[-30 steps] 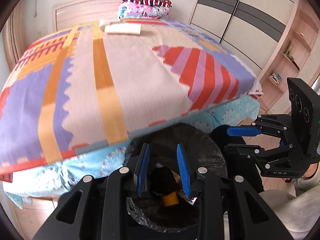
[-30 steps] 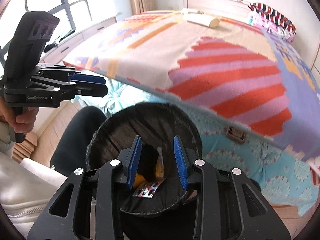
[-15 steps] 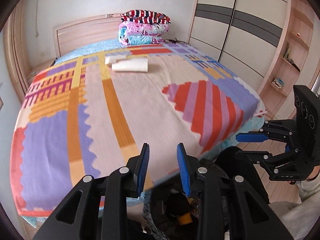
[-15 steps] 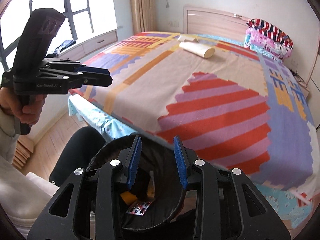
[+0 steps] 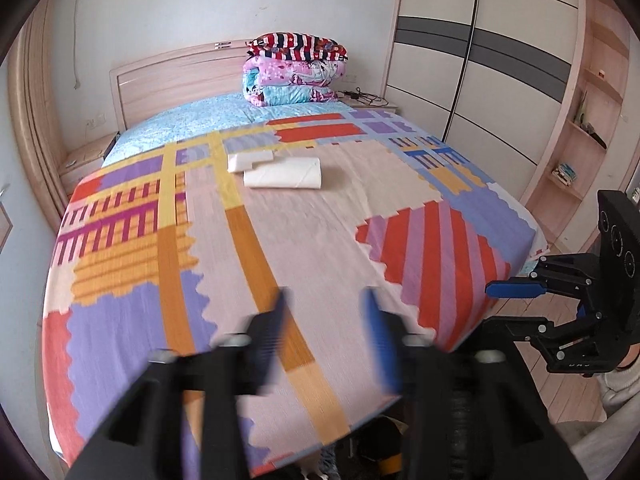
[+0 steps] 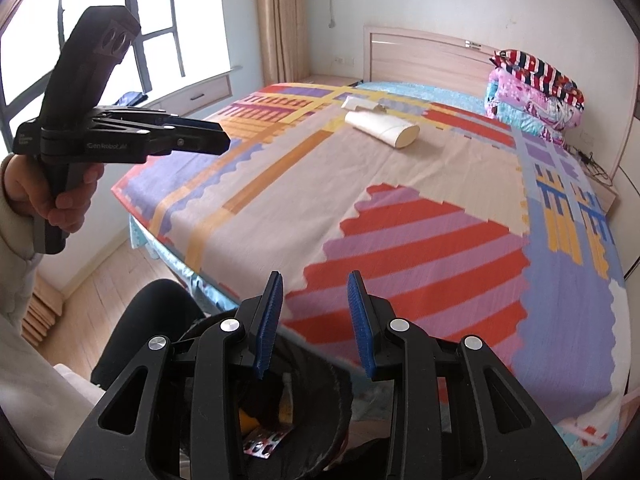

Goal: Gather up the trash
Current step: 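Move both tools back up over the bedspread toward the white items, then grasp the white plastic container with the left tool while the right tool grasps the white paper tube, then carry the white container and paper tube down over the bin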

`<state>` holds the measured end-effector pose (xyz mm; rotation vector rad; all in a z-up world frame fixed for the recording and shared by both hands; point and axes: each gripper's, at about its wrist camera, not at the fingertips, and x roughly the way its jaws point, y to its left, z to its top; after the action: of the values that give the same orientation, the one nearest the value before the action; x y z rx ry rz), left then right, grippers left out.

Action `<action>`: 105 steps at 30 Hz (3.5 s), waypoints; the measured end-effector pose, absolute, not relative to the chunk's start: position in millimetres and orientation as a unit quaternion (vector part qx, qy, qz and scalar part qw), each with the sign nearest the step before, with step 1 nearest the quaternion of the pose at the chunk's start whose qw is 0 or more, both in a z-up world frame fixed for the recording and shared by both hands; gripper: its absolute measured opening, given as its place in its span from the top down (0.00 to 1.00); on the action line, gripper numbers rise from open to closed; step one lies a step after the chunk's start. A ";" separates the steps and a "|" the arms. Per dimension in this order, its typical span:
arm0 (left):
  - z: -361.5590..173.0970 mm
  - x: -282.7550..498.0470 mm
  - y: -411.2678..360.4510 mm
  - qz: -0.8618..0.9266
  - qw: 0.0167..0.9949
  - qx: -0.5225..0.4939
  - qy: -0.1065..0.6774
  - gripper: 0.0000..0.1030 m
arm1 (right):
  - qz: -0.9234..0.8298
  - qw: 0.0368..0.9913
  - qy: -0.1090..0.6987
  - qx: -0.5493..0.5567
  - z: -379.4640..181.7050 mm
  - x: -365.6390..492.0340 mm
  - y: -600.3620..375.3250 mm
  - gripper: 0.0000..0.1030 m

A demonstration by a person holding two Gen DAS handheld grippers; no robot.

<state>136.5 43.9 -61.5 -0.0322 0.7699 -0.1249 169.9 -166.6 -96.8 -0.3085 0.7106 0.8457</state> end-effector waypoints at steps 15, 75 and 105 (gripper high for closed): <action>-48.5 200.9 82.5 -0.071 0.925 0.015 0.373 0.42 | 0.397 0.850 0.316 -0.144 -81.6 225.3 -139.4 0.59; -107.1 407.5 150.0 -0.320 0.819 0.033 0.475 0.28 | 0.454 0.790 0.410 -0.044 -114.8 394.6 -67.5 0.71; -43.9 306.1 126.9 -0.252 0.860 0.038 0.443 0.47 | 0.435 0.816 0.369 -0.095 -72.4 308.3 -89.8 0.96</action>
<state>306.1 126.9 -43.9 0.0791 0.9293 -0.5300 308.3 -89.8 -72.4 -0.2029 0.7865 0.9284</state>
